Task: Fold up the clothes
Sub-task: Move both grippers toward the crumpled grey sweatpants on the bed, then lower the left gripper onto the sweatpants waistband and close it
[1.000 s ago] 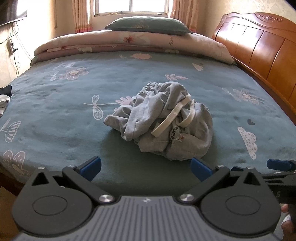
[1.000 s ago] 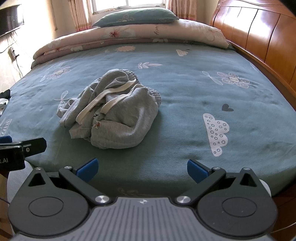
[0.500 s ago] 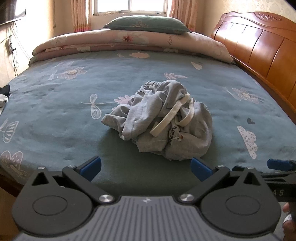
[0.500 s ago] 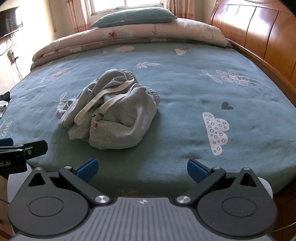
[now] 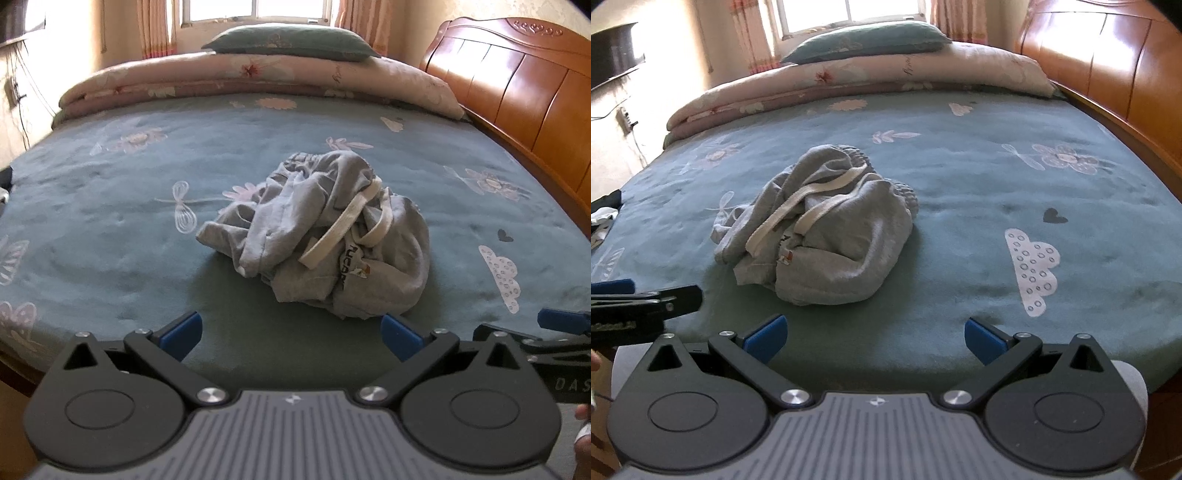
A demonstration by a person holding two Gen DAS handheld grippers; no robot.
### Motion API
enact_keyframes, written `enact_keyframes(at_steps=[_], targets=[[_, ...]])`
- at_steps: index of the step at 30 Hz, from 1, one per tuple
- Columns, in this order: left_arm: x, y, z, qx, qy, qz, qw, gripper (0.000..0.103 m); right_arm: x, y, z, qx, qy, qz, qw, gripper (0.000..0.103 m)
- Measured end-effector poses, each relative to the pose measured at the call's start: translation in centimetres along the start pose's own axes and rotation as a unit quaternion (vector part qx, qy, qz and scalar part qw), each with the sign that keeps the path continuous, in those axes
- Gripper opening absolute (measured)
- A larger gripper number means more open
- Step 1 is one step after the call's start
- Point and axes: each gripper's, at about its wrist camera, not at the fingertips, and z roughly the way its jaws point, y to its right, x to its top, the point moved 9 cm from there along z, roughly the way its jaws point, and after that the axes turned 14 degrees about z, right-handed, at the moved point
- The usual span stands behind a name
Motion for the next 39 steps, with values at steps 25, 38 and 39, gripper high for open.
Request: enact_keyframes(at_steps=[25,38,39], targets=[[0.5,-3.3,5.0,-0.024,-0.007,-0.042,0.9988,0.102,3.2,0.7,2.4,0.081,0.032,0.054,0.995,0.103],[1.6,-3.1,7.9,-0.056,0.04,-0.054,0.9961,0.102,4.4,0.0,4.8,0.106,0.064,-0.027,0.992,0.102],[1.6,-3.0,8.1,-0.059,0.039,-0.057,0.9958,0.102,4.4,0.0,5.1,0.108,0.062,-0.029,0.992,0.102]])
